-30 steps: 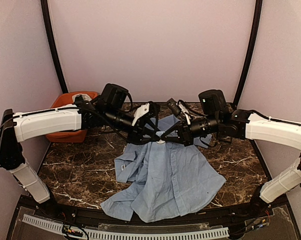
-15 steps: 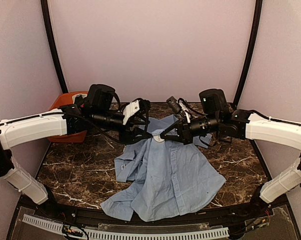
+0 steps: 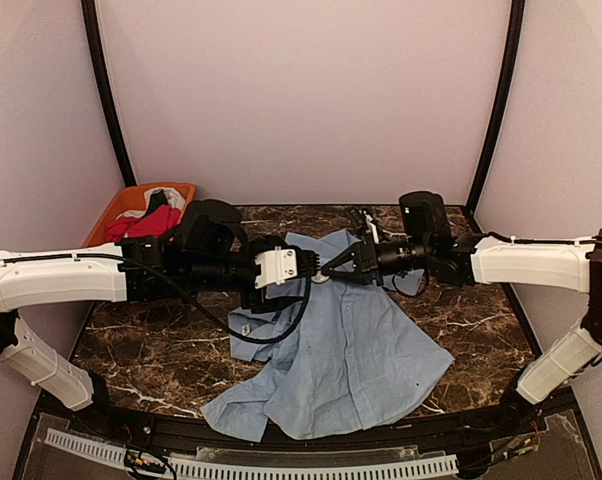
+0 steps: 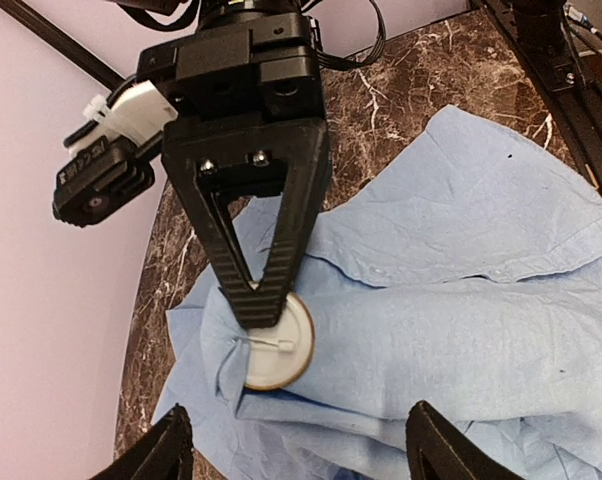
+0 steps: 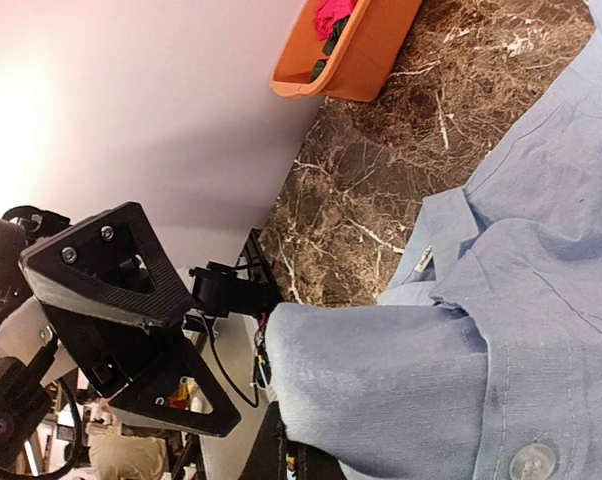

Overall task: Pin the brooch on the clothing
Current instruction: Close the brooch on the flattened clothing.

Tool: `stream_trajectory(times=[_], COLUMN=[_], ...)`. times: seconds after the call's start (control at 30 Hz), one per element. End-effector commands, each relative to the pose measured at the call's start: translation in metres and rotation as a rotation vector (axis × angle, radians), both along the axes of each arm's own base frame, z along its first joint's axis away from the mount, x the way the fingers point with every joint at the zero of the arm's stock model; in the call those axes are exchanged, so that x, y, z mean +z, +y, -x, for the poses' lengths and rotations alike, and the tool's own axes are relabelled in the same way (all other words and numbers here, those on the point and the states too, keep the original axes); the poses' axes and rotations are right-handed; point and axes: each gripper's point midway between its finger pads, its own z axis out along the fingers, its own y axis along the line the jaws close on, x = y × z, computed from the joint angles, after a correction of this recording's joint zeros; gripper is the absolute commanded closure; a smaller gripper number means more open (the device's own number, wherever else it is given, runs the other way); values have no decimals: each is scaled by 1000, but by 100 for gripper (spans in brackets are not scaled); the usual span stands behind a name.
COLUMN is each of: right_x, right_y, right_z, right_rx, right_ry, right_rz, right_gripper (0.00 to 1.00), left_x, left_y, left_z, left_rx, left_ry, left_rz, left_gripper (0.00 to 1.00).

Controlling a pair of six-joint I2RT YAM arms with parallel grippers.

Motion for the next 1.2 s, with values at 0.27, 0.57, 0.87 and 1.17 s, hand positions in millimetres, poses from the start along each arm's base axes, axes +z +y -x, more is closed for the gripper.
stream_trajectory(times=[0.27,0.57,0.87,1.17], right_x=[16,16,19,27], right_y=[7,8,5,-16], right_z=[17,24,31,38], right_rx=[23,42,59,141], right_ry=[258,255,230,-62], right_rz=[-217,-215,-201,59], right_gripper=[100,100,97,41], left_x=[-20,-18,-24,-11], left_y=[-24,-35,-38,-39], left_z=[2,1,-1,5], left_rx=[-33,-20,-9,-3], left_ry=[-174,-218,-205,-143], left_rz=[-102,-68,-91,-20], left_gripper=[45,65,94,99])
